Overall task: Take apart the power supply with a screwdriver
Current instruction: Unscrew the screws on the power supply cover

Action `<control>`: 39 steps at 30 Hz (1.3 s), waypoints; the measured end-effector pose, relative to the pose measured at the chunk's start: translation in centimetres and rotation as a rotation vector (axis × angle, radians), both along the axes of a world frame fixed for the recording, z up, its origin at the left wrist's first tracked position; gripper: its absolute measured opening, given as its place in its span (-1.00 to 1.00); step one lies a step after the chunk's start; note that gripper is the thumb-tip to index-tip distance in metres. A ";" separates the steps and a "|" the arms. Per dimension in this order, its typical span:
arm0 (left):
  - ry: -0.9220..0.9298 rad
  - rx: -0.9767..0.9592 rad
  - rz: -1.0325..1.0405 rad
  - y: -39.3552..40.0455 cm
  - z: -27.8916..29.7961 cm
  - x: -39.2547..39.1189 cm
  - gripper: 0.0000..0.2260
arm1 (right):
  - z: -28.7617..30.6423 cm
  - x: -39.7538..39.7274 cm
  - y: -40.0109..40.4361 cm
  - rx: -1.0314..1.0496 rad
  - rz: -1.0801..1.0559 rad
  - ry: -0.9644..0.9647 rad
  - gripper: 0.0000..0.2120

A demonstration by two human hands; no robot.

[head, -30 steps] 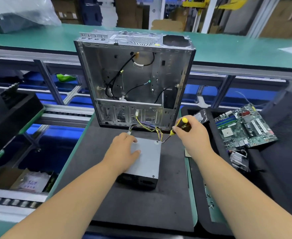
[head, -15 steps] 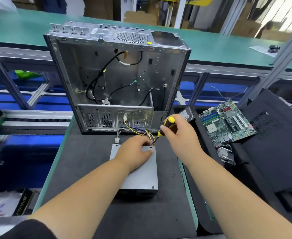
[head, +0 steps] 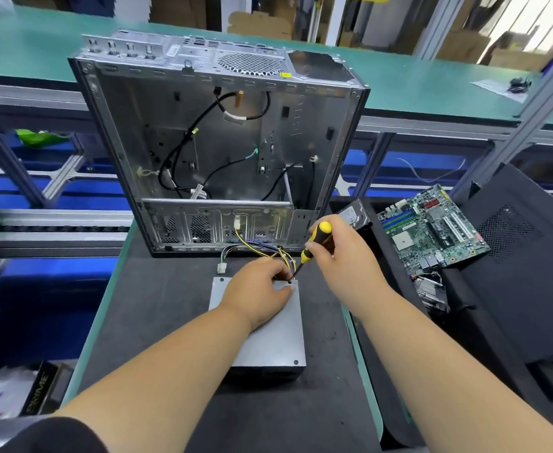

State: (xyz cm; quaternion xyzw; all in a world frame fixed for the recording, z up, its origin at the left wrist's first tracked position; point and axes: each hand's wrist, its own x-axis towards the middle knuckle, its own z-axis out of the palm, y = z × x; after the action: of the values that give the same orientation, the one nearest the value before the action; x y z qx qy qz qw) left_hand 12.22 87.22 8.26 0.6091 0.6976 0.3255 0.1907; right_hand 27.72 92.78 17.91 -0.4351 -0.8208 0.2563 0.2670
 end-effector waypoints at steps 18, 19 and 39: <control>-0.087 -0.016 0.067 0.4 -0.1 0.3 -0.94 | -1.8 -3.0 0.8 -0.406 0.137 0.682 -0.86; -0.091 -0.019 0.070 0.4 -0.1 0.3 -0.94 | -2.1 -3.1 0.9 -0.432 0.141 0.726 -0.88; -0.065 -0.034 0.057 0.3 0.1 0.2 -0.95 | -2.2 -4.5 0.9 -0.574 0.291 0.820 -0.70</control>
State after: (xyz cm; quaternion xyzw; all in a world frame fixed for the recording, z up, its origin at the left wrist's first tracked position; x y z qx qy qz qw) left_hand 12.38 87.53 8.39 0.5748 0.7135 0.3386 0.2144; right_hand 23.21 93.68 15.71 -0.2359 -0.5974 0.6549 0.3982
